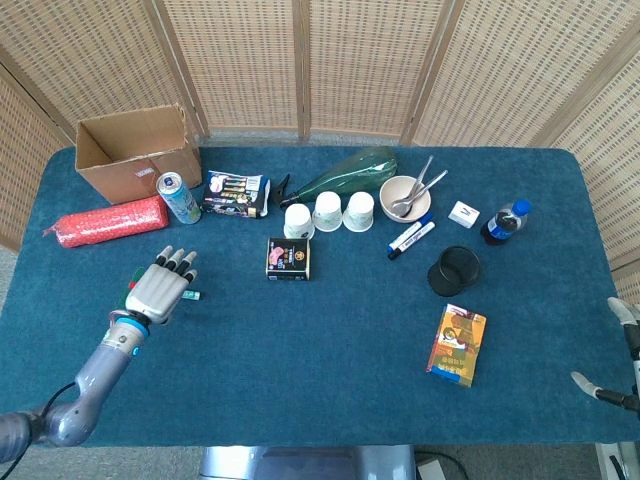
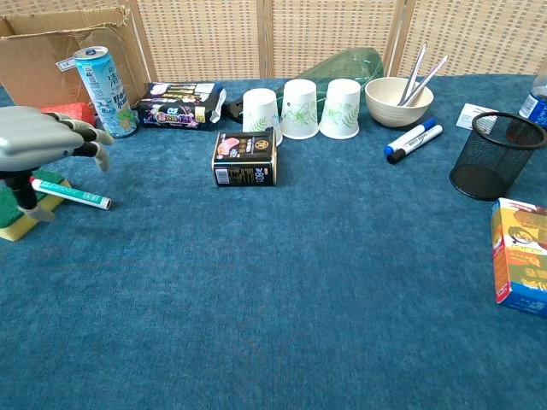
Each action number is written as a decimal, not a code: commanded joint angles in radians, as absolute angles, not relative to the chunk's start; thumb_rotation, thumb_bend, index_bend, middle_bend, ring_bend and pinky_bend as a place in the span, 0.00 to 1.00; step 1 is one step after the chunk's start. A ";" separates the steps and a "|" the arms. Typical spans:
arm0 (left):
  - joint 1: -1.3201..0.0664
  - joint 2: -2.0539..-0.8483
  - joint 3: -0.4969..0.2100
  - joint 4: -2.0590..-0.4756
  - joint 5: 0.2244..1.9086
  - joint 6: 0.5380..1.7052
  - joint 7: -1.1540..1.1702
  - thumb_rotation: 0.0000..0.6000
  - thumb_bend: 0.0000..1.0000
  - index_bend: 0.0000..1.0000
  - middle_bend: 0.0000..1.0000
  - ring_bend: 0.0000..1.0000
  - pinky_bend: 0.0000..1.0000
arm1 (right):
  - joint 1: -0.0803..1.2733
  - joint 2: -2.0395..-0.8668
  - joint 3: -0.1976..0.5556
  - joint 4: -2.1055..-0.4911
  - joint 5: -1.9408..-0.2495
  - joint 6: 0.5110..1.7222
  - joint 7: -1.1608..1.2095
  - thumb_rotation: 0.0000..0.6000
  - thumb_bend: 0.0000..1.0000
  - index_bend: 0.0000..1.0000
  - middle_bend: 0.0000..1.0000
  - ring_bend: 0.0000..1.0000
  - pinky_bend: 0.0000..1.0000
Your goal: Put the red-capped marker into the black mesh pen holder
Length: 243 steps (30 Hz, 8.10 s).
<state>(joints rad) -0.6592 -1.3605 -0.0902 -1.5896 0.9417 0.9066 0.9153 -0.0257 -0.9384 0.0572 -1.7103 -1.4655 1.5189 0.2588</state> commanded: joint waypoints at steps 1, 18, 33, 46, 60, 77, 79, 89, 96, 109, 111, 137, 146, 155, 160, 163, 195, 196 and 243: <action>-0.696 -1.399 -0.091 -1.568 0.863 0.932 0.975 1.00 0.21 0.23 0.00 0.00 0.08 | -0.028 -0.935 0.060 -1.706 -1.462 1.521 0.273 1.00 0.00 0.00 0.00 0.00 0.07; -0.780 -1.456 -0.055 -1.551 0.682 1.006 1.110 1.00 0.21 0.27 0.00 0.00 0.11 | -0.030 -0.924 0.065 -1.687 -1.456 1.514 0.339 1.00 0.00 0.00 0.00 0.00 0.07; -0.825 -1.505 -0.026 -1.506 0.619 1.036 1.150 1.00 0.31 0.34 0.00 0.00 0.16 | -0.029 -0.919 0.062 -1.683 -1.467 1.507 0.373 1.00 0.00 0.00 0.00 0.00 0.07; -0.838 -1.539 -0.001 -1.467 0.625 1.040 1.138 1.00 0.33 0.42 0.00 0.00 0.19 | -0.028 -0.923 0.067 -1.675 -1.465 1.509 0.392 1.00 0.00 0.00 0.00 0.00 0.07; -0.838 -1.554 0.016 -1.437 0.646 1.055 1.118 1.00 0.37 0.58 0.00 0.00 0.23 | -0.024 -0.921 0.060 -1.669 -1.483 1.500 0.424 1.00 0.00 0.00 0.00 0.00 0.07; -0.827 -1.526 0.013 -1.456 0.676 1.072 1.073 1.00 0.37 0.61 0.00 0.00 0.24 | -0.020 -0.922 0.056 -1.669 -1.489 1.496 0.422 1.00 0.00 0.00 0.00 0.00 0.07; -0.825 -1.517 0.013 -1.465 0.682 1.073 1.065 1.00 0.37 0.61 0.00 0.00 0.25 | -0.020 -0.923 0.056 -1.671 -1.488 1.496 0.418 1.00 0.00 0.00 0.00 0.00 0.07; -0.821 -1.505 0.029 -1.476 0.705 1.069 1.061 1.00 0.41 0.66 0.00 0.00 0.25 | -0.020 -0.923 0.056 -1.675 -1.483 1.495 0.414 1.00 0.00 0.00 0.00 0.00 0.07; -0.821 -1.501 0.027 -1.481 0.715 1.074 1.057 1.00 0.41 0.72 0.00 0.00 0.26 | -0.018 -0.923 0.056 -1.672 -1.483 1.491 0.420 1.00 0.00 0.00 0.00 0.00 0.07; -0.805 -1.460 0.022 -1.528 0.798 1.094 0.988 1.00 0.41 0.75 0.00 0.00 0.29 | -0.016 -0.925 0.054 -1.675 -1.483 1.488 0.412 1.00 0.00 0.00 0.00 0.00 0.07; -0.802 -1.449 0.020 -1.542 0.813 1.101 0.978 1.00 0.41 0.75 0.00 0.00 0.29 | -0.015 -0.925 0.054 -1.677 -1.482 1.487 0.410 1.00 0.00 0.00 0.00 0.00 0.07; -0.780 -1.223 -0.010 -1.798 0.907 1.140 0.905 1.00 0.41 0.75 0.00 0.00 0.29 | 0.001 -0.945 0.060 -1.668 -1.450 1.452 0.385 1.00 0.00 0.00 0.00 0.00 0.07; -0.780 -1.193 -0.016 -1.811 0.905 1.135 0.898 1.00 0.41 0.75 0.00 0.00 0.29 | 0.008 -0.952 0.059 -1.662 -1.449 1.436 0.394 1.00 0.00 0.00 0.00 0.00 0.07; -0.796 -1.165 -0.027 -1.841 0.896 1.130 0.921 1.00 0.41 0.75 0.00 0.00 0.29 | 0.123 -1.035 0.110 -1.535 -1.410 1.259 0.637 1.00 0.00 0.00 0.00 0.00 0.11; -0.808 -1.146 -0.036 -1.872 0.889 1.128 0.932 1.00 0.41 0.75 0.00 0.00 0.29 | 0.217 -1.109 0.130 -1.424 -1.382 1.099 0.762 1.00 0.00 0.00 0.00 0.00 0.13; -0.812 -1.136 -0.037 -1.883 0.886 1.127 0.936 1.00 0.41 0.75 0.00 0.00 0.29 | 0.254 -1.149 0.134 -1.372 -1.374 1.032 0.830 1.00 0.00 0.00 0.00 0.00 0.13; -0.831 -1.143 -0.039 -1.823 0.850 1.084 0.879 1.00 0.41 0.75 0.00 0.00 0.29 | 0.475 -1.451 0.244 -1.113 -1.206 0.819 0.677 1.00 0.00 0.00 0.00 0.00 0.13; -0.830 -1.143 -0.038 -1.819 0.851 1.083 0.876 1.00 0.41 0.75 0.00 0.00 0.29 | 0.478 -1.458 0.248 -1.116 -1.202 0.824 0.667 1.00 0.00 0.00 0.00 0.00 0.13; -0.813 -1.091 -0.047 -1.812 0.887 1.067 0.787 1.00 0.41 0.75 0.00 0.00 0.29 | 0.421 -1.478 0.196 -1.447 -1.479 1.181 0.627 1.00 0.00 0.39 0.49 0.38 0.34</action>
<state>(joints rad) -0.8125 -1.0918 -0.0469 -1.8111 0.8862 1.0670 0.7881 0.4151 -1.4884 0.2112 -1.4201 -1.4524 1.1638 0.6459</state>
